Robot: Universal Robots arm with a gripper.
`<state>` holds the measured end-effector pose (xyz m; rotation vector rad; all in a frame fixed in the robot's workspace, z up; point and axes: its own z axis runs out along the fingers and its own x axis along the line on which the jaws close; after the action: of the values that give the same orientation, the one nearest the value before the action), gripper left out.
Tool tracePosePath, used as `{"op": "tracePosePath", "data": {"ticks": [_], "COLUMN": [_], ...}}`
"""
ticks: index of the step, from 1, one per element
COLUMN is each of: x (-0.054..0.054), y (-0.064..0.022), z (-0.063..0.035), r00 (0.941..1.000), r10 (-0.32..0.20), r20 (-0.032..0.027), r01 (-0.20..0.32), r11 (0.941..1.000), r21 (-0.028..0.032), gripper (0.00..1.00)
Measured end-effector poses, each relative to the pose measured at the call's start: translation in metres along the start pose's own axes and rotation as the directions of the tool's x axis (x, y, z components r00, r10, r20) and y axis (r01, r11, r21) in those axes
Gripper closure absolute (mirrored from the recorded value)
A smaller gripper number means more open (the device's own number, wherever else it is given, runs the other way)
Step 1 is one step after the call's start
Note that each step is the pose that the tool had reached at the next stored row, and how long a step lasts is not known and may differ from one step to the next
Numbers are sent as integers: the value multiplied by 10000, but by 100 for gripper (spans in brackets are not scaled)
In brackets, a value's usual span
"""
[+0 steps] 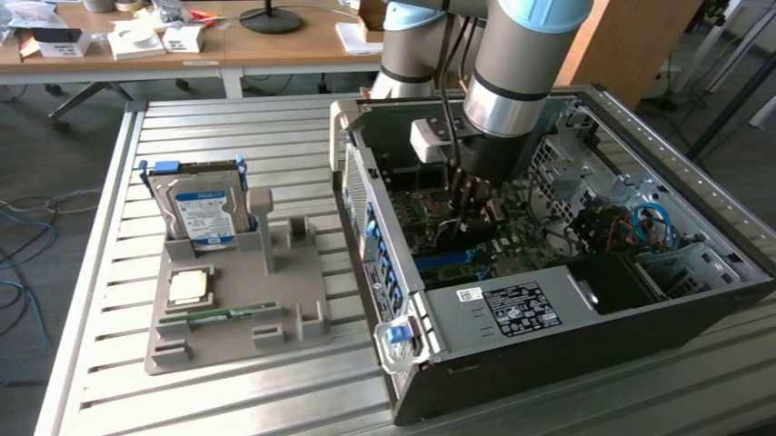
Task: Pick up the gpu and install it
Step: 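Insert the gpu into the slot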
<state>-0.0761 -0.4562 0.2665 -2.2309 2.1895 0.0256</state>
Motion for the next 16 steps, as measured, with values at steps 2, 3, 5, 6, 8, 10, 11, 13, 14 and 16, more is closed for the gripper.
{"op": "tracePosePath", "data": {"ticks": [2,3,5,6,8,10,11,13,14,16], "x": [0,0,1,1,1,1,1,2,1,1], "y": [0,0,0,0,0,0,0,0,0,0], "z": [0,0,12,20,36,47,48,48,49,59], "r00": [10000,10000,10000,10000,10000,10000,10000,10000,10000,10000], "r10": [0,0,0,0,-1,0,0,0,0,0], "r20": [0,1,1,1,1,0,-2,-3,-1,4], "r01": [0,0,0,0,1,0,0,0,0,0], "r11": [10000,10000,10000,10000,10000,10000,10000,10000,10000,10000], "r21": [0,0,0,1,1,0,-1,-2,0,2], "gripper": [74,74,74,74,74,74,74,74,74,74]}}
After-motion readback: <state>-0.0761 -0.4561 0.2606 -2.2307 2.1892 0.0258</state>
